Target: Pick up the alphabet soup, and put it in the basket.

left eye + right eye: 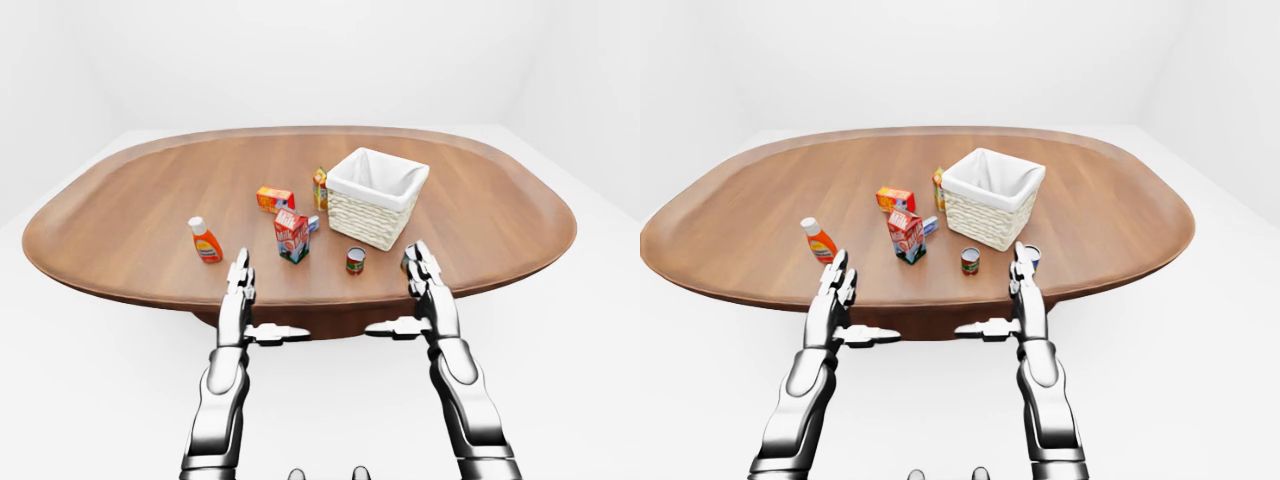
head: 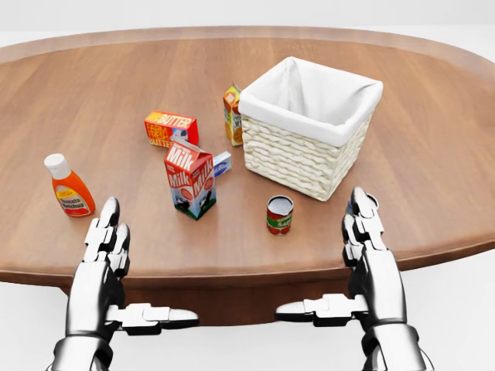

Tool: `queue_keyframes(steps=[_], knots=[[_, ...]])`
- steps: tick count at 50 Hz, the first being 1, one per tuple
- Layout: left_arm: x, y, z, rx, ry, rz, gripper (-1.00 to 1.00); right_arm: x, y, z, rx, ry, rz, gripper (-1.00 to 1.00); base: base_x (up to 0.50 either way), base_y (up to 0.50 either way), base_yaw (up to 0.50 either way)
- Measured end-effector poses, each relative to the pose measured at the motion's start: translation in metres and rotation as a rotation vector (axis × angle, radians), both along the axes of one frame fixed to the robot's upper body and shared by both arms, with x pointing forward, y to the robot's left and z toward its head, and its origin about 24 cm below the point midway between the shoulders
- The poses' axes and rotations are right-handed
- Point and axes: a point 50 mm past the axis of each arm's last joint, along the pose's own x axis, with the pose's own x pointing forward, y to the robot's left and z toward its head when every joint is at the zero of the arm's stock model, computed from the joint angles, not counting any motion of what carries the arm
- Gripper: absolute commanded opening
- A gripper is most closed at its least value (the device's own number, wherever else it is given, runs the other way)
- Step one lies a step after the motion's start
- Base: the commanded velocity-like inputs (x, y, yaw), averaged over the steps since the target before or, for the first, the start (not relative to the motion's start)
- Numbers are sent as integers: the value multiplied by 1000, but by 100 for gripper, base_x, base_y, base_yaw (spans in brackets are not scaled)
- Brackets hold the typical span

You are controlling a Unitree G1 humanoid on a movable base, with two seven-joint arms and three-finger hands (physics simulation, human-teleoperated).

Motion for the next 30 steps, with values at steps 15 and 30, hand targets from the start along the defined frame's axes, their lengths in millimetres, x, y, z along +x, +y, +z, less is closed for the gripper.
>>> queue_keyframes(steps=[15,30], knots=[[-5,4,7,12,-27,0,100,-11,-9,43,21,-159,6,100,0,0,0],[-20,11,49,-15,-168,51,100,-30,-15,95,14,-393,-3,100,0,0,0]])
